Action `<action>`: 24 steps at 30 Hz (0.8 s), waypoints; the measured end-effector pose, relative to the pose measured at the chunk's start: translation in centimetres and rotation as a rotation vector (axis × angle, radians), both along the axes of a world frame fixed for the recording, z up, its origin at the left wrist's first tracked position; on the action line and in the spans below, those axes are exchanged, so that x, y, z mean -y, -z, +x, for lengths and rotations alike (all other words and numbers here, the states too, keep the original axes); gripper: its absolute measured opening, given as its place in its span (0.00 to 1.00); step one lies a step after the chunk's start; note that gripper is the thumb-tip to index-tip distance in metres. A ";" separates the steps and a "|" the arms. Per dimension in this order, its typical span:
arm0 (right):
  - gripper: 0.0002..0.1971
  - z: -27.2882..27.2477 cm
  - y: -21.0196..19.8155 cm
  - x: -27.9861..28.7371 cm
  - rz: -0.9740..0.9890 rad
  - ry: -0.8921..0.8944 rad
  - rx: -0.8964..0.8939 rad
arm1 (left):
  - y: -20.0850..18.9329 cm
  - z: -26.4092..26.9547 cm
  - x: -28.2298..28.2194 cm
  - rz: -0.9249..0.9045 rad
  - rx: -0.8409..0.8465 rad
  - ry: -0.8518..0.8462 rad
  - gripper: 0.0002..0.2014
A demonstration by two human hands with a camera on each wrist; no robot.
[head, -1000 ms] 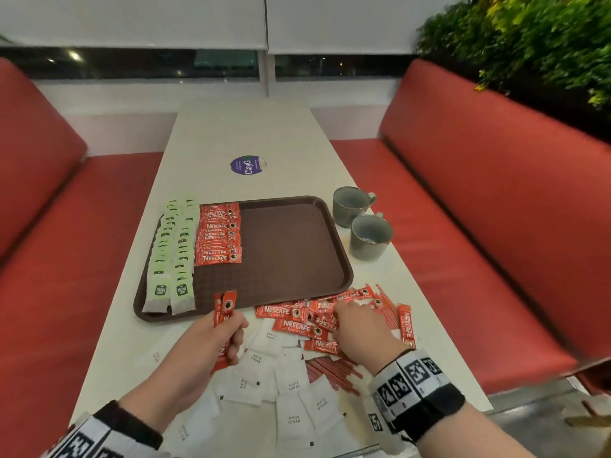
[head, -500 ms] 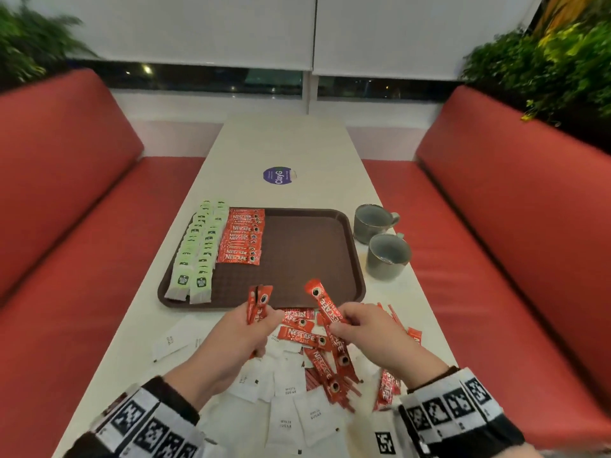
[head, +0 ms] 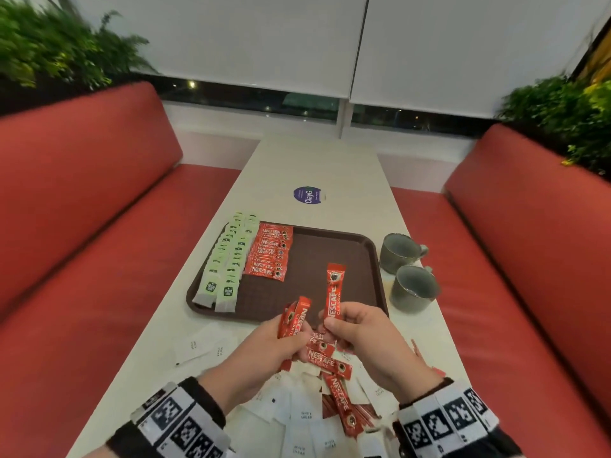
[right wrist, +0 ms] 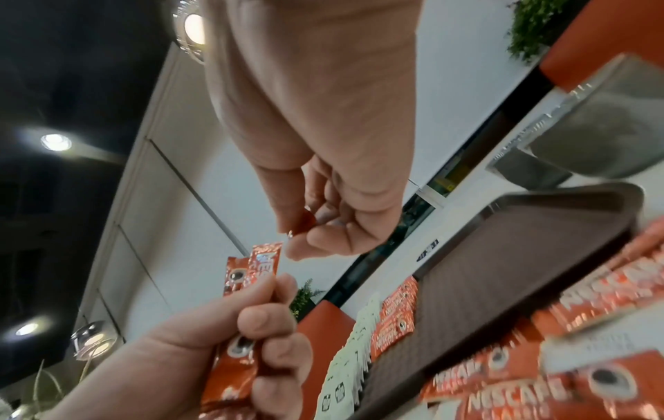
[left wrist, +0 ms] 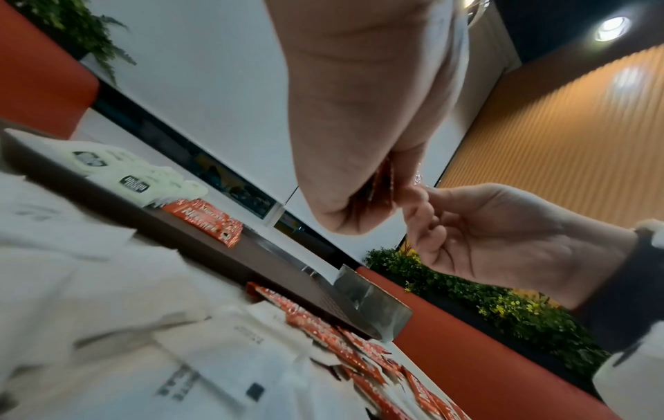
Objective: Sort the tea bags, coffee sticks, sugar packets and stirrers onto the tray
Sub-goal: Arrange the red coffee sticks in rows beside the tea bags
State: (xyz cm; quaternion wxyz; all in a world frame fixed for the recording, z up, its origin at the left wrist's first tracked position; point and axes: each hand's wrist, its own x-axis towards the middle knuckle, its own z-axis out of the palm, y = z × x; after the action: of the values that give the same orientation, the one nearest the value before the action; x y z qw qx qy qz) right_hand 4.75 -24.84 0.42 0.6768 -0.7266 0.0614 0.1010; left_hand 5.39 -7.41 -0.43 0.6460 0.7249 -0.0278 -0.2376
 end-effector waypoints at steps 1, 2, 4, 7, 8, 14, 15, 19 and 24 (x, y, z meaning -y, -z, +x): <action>0.05 0.1 0.2 -0.3 0.020 -0.001 -0.041 | 0.2 0.2 -0.3 -0.015 -0.006 -0.039 0.04; 0.05 0.2 0.4 -0.6 0.034 -0.007 -0.079 | 0.3 0.5 -0.6 -0.030 -0.005 -0.082 0.04; 0.05 0.7 0.7 -1.5 0.037 -0.036 -0.130 | 0.4 1.4 -1.2 -0.047 0.016 -0.147 0.03; 0.06 1.5 0.8 -3.6 -0.037 -0.061 -0.110 | 0.0 2.6 -2.2 -0.032 0.042 -0.120 0.02; 0.07 1.7 0.9 -4.4 -0.070 -0.062 -0.099 | 0.0 2.8 -2.5 -0.007 0.051 -0.101 0.03; 0.05 2.5 0.9 -7.1 -0.189 -0.021 -0.035 | 0.0 4.4 -4.6 0.200 0.203 -0.102 0.01; 0.04 2.6 0.8 -7.2 -0.205 0.003 -0.005 | 0.1 4.9 -5.1 0.272 0.244 -0.084 0.01; 0.02 3.0 -0.2 -7.1 -0.297 0.075 0.130 | 0.0 6.2 -7.2 0.415 0.307 0.085 0.07; 0.08 3.2 -0.5 -7.3 -0.542 0.000 0.163 | -0.4 7.1 -8.9 0.460 0.307 0.250 0.11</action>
State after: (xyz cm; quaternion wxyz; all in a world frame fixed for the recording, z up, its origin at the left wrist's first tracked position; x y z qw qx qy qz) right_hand 7.94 -17.56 0.93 0.4606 -0.8867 0.0316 0.0222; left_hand 12.49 1.44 -0.03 0.4191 0.8704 -0.1595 -0.2032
